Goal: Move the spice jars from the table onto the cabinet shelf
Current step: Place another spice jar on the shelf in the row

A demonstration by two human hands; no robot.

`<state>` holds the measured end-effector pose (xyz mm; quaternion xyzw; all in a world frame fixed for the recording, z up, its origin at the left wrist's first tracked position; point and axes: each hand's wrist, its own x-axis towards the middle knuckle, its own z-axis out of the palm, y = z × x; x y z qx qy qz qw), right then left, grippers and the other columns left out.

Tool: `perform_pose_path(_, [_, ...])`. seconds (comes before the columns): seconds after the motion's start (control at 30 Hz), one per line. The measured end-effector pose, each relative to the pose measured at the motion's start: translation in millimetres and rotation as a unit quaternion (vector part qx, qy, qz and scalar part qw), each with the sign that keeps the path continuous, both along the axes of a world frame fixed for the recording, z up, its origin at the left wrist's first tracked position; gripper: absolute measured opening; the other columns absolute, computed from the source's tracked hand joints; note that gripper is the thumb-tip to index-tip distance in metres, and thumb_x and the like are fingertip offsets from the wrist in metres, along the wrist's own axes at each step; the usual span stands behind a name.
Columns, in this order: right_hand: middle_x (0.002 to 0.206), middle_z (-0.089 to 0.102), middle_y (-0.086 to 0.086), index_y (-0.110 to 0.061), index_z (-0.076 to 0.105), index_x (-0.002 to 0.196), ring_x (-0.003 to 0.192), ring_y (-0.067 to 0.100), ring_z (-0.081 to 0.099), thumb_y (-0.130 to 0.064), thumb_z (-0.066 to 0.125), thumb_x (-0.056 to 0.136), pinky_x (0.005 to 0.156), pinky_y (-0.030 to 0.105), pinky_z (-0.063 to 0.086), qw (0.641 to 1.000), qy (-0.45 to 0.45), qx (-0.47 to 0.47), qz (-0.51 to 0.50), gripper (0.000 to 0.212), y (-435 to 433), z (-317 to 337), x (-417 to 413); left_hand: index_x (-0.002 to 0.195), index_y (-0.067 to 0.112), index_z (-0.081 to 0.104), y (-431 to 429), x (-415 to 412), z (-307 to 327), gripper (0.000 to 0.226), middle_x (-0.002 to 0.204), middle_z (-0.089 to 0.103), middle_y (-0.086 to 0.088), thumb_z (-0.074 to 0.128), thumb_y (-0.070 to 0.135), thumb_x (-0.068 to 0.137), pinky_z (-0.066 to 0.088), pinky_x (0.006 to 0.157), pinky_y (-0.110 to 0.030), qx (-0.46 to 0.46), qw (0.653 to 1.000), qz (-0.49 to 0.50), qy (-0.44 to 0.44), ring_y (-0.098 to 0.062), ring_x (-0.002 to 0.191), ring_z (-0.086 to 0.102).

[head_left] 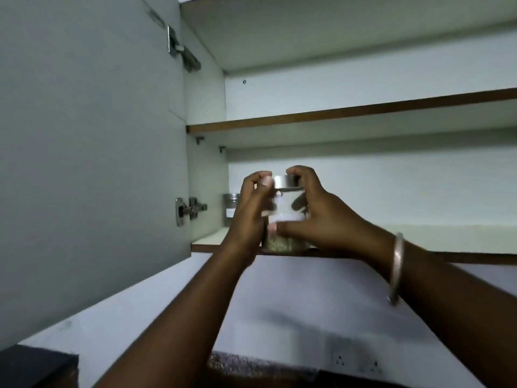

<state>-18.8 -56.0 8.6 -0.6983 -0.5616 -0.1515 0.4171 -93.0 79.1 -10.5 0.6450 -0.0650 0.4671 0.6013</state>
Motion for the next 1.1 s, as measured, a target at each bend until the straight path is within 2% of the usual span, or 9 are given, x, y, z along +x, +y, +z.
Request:
perform_pose_path(0.1, [0.106, 0.06, -0.005, -0.029, 0.026, 0.132, 0.084, 0.013, 0.064, -0.035, 0.085, 0.075, 0.068, 0.026, 0.053, 0.998, -0.004, -0.021, -0.065, 0.082, 61, 25, 56, 0.118, 0.017, 0.064, 58, 45, -5, 0.045, 0.114, 0.072, -0.016, 0.038, 0.053, 0.108, 0.059, 0.082, -0.045, 0.062, 0.976, 0.191, 0.085, -0.037, 0.106, 0.069])
perform_pose_path(0.2, [0.109, 0.063, 0.01, -0.022, 0.023, 0.129, 0.092, 0.031, 0.068, -0.029, 0.084, 0.073, 0.083, 0.045, 0.06, 0.986, 0.0, -0.074, -0.147, 0.083, 117, 28, 110, 0.105, 0.015, 0.07, 98, 75, -35, 0.04, 0.104, 0.074, -0.011, 0.041, 0.042, 0.108, 0.056, 0.086, -0.043, 0.271, 0.838, 0.387, 0.273, -0.034, 0.101, 0.068])
perform_pose_path(0.27, [0.112, 0.062, 0.014, -0.021, 0.021, 0.128, 0.095, 0.034, 0.068, -0.025, 0.082, 0.071, 0.087, 0.049, 0.06, 0.98, 0.028, -0.092, -0.175, 0.084, 147, 24, 138, 0.094, 0.019, 0.072, 111, 85, -46, 0.036, 0.098, 0.074, -0.006, 0.043, 0.039, 0.102, 0.057, 0.081, -0.039, 0.309, 0.799, 0.418, 0.303, -0.03, 0.096, 0.069])
perform_pose_path(0.53, [0.113, 0.061, 0.015, -0.018, 0.008, 0.149, 0.1, 0.035, 0.067, -0.017, 0.087, 0.072, 0.088, 0.047, 0.058, 0.967, 0.091, -0.088, -0.222, 0.11, 209, 5, 201, 0.086, 0.02, 0.069, 121, 97, -46, 0.029, 0.092, 0.07, -0.002, 0.048, 0.036, 0.096, 0.045, 0.07, -0.03, 0.328, 0.785, 0.429, 0.304, -0.024, 0.089, 0.066])
perform_pose_path(0.7, [0.116, 0.055, 0.017, -0.011, 0.02, 0.139, 0.107, 0.038, 0.062, -0.018, 0.085, 0.076, 0.085, 0.045, 0.053, 0.967, 0.085, -0.085, -0.226, 0.091, 213, -10, 215, 0.077, 0.02, 0.061, 121, 98, -47, 0.026, 0.093, 0.07, -0.003, 0.047, 0.034, 0.095, 0.045, 0.07, -0.031, 0.332, 0.78, 0.437, 0.301, -0.025, 0.09, 0.065])
perform_pose_path(0.83, [0.117, 0.058, 0.018, -0.014, 0.022, 0.136, 0.103, 0.037, 0.063, -0.019, 0.087, 0.076, 0.078, 0.041, 0.05, 0.968, 0.072, -0.083, -0.227, 0.089, 210, -14, 221, 0.081, 0.018, 0.068, 123, 99, -48, 0.029, 0.086, 0.066, 0.0, 0.047, 0.034, 0.094, 0.041, 0.067, -0.03, 0.335, 0.777, 0.436, 0.307, -0.023, 0.085, 0.062])
perform_pose_path(0.93, [0.129, 0.058, 0.022, -0.017, 0.011, 0.149, 0.108, 0.038, 0.063, -0.024, 0.087, 0.077, 0.092, 0.045, 0.053, 0.964, 0.07, -0.097, -0.239, 0.105, 212, -15, 221, 0.074, 0.019, 0.062, 124, 99, -48, 0.03, 0.076, 0.058, 0.002, 0.046, 0.035, 0.094, 0.041, 0.067, -0.03, 0.335, 0.781, 0.434, 0.298, -0.023, 0.078, 0.057])
perform_pose_path(1.0, [0.152, 0.043, 0.025, -0.02, -0.018, 0.159, 0.129, 0.041, 0.055, -0.035, 0.082, 0.084, 0.108, 0.046, 0.046, 0.961, 0.091, -0.142, -0.219, 0.127, 210, -11, 208, 0.07, 0.021, 0.058, 120, 96, -48, 0.033, 0.072, 0.056, 0.002, 0.044, 0.038, 0.094, 0.044, 0.067, -0.032, 0.331, 0.79, 0.429, 0.287, -0.025, 0.076, 0.058])
perform_pose_path(1.1, [0.171, 0.006, 0.018, -0.02, -0.029, 0.157, 0.152, 0.042, 0.027, -0.065, 0.062, 0.088, 0.12, 0.048, 0.03, 0.947, 0.138, -0.186, -0.22, 0.122, 196, -2, 189, 0.076, 0.019, 0.067, 114, 91, -50, 0.039, 0.08, 0.068, -0.004, 0.038, 0.042, 0.087, 0.048, 0.067, -0.033, 0.311, 0.81, 0.422, 0.262, -0.03, 0.081, 0.066])
